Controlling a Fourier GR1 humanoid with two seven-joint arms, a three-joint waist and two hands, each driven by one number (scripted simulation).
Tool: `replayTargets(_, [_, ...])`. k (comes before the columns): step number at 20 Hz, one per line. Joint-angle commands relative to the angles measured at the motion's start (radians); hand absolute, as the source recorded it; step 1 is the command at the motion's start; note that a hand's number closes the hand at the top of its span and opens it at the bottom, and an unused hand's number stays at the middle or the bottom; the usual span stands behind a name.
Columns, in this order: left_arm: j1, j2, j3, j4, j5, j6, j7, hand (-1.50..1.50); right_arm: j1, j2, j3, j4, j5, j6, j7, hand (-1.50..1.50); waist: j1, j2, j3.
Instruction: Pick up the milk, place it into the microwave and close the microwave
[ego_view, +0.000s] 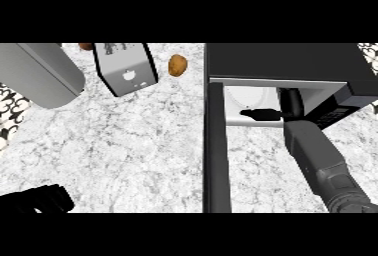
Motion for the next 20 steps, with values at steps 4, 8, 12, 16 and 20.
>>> replayTargets(4, [0.017,-0.007,-0.159,-0.053,-0.036,0.081,0.073,1.50,0.182,0.028,-0.011,-0.034,-0.048,0.179,-0.088,-1.50,-0.048,-0.008,0.005])
replayTargets(8, [0.029,-0.007,-0.288,-0.073,-0.107,0.165,0.070,1.50,0.265,0.059,0.027,-0.108,-0.038,0.152,-0.082,-1.50,-0.048,-0.010,0.004])
replayTargets(12, [0.008,-0.007,-0.367,-0.018,-0.186,0.192,0.018,1.50,0.394,0.073,0.066,-0.230,-0.040,0.199,-0.089,-1.50,-0.067,-0.017,0.003])
replayTargets(16, [-0.073,-0.007,-0.394,0.099,-0.249,0.146,-0.022,1.50,0.502,0.052,0.079,-0.371,-0.070,0.242,-0.035,-1.50,-0.068,-0.012,0.002])
replayTargets(20, [-0.120,-0.007,-0.478,0.106,-0.340,0.257,-0.036,1.50,0.676,0.042,0.095,-0.530,-0.095,0.282,-0.023,-1.50,-0.083,-0.017,0.001])
